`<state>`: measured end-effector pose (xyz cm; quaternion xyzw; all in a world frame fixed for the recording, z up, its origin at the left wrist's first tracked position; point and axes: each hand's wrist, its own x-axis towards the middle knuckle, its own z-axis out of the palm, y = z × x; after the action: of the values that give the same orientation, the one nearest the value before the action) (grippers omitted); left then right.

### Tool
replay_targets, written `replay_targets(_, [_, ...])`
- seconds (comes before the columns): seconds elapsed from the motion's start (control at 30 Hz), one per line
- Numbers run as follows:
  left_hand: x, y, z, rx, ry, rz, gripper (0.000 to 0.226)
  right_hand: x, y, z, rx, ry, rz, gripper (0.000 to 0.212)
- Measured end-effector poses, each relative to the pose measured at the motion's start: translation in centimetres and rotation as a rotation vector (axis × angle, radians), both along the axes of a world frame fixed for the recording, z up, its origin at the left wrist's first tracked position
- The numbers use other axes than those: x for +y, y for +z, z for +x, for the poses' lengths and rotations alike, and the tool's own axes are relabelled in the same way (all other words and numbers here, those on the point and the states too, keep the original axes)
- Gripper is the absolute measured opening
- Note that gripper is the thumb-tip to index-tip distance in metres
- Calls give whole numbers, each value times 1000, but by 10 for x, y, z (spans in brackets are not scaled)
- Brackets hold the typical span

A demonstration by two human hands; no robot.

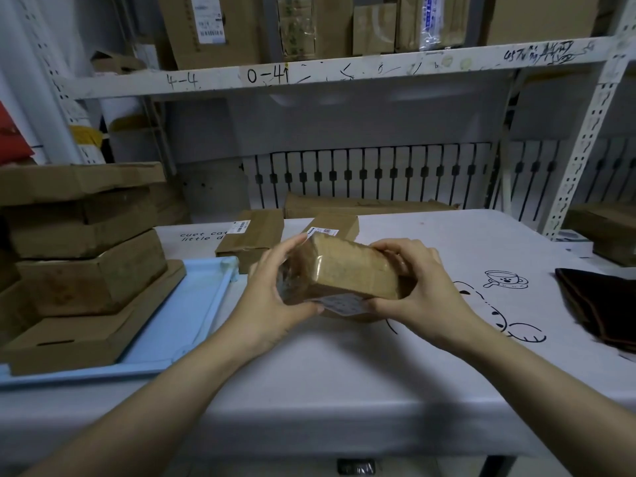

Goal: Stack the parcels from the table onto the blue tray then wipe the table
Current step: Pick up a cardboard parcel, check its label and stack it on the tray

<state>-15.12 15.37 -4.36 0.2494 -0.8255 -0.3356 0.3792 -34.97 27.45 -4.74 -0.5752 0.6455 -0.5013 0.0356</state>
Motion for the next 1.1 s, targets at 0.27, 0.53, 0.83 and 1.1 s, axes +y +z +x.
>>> replay_targets(0.27, [-9, 0, 8, 48, -70, 212, 81, 6, 2, -7, -101, 21, 38, 103])
replay_targets(0.53, [-7, -4, 16, 47, -73, 425, 75, 12, -2, -6, -332, 128, 88, 79])
replay_targets(0.83, [-12, -11, 19, 104, -88, 575, 87, 11, -2, -7, -363, 105, 133, 59])
replay_targets(1.1, [-7, -7, 14, 93, 18, 472, 90, 10, -3, -7, -375, 101, 96, 57])
